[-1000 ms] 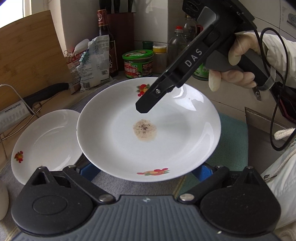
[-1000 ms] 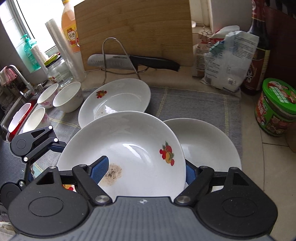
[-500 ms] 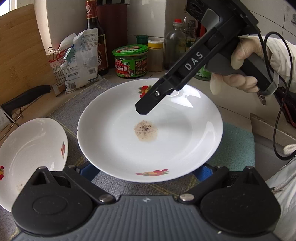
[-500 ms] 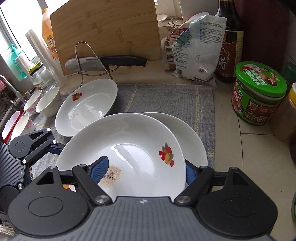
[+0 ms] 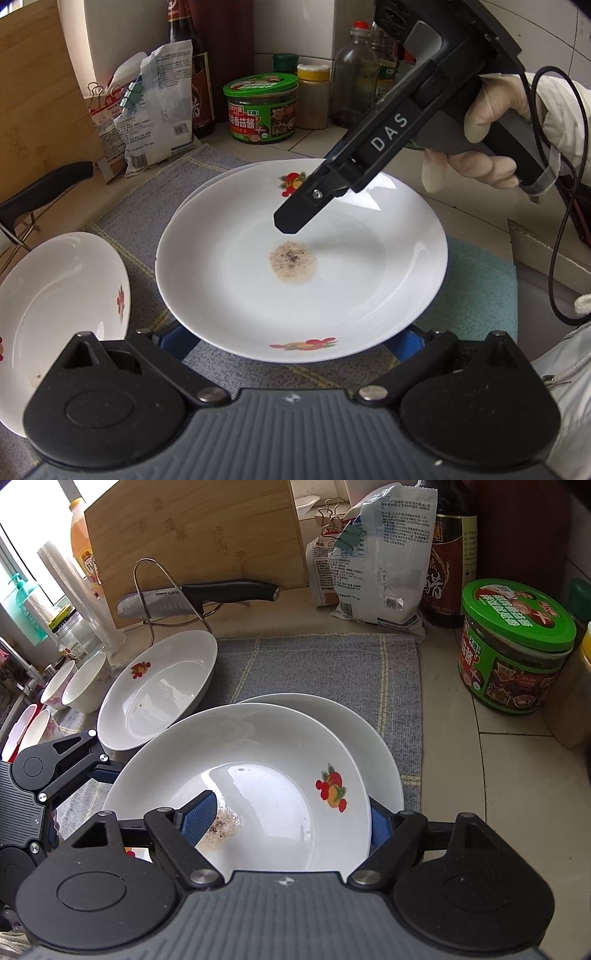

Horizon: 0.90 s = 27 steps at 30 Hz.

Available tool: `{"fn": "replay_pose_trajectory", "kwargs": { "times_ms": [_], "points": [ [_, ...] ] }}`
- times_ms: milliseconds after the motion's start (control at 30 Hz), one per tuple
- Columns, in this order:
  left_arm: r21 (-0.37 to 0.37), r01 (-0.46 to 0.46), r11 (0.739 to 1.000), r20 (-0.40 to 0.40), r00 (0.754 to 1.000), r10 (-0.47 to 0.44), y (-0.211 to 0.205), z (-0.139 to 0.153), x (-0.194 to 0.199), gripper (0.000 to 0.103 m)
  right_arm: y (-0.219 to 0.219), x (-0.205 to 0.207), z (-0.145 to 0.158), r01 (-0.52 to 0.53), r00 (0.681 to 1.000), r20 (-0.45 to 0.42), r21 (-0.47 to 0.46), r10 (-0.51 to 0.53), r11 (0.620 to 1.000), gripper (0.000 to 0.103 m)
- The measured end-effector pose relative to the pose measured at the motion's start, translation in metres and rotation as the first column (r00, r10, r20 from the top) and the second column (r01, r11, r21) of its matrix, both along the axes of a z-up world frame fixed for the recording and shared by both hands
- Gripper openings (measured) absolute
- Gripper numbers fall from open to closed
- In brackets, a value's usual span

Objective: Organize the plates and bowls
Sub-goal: 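Lower the stained plate onto the other white plate with the right gripper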

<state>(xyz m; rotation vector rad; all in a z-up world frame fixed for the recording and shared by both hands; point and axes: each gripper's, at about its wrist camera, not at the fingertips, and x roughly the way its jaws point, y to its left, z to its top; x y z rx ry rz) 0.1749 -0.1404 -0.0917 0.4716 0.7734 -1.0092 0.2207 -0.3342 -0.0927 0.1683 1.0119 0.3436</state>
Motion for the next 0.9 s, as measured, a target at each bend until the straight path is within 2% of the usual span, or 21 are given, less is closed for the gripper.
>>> {"fn": "replay_pose_trajectory", "kwargs": {
  "times_ms": [267,400,900],
  "points": [
    [0.034,0.006,0.999,0.008,1.0,-0.007,-0.0055,0.0017,0.0032,0.101,-0.0003,0.0016,-0.0043,0.007,1.0,-0.019,0.007,-0.007,1.0,0.087],
    [0.043,0.012,0.999,0.007,1.0,-0.012,-0.0073,0.0018,0.0048,0.101,-0.0004,0.002,-0.004,0.006,1.0,-0.028,0.015,-0.006,1.0,0.091],
    [0.047,0.02,0.999,0.005,1.0,-0.02,-0.0049,0.0056,0.0019,0.102,-0.0034,-0.0064,0.0005,0.045,0.997,-0.066,0.039,-0.042,0.998,0.096]
  ]
}}
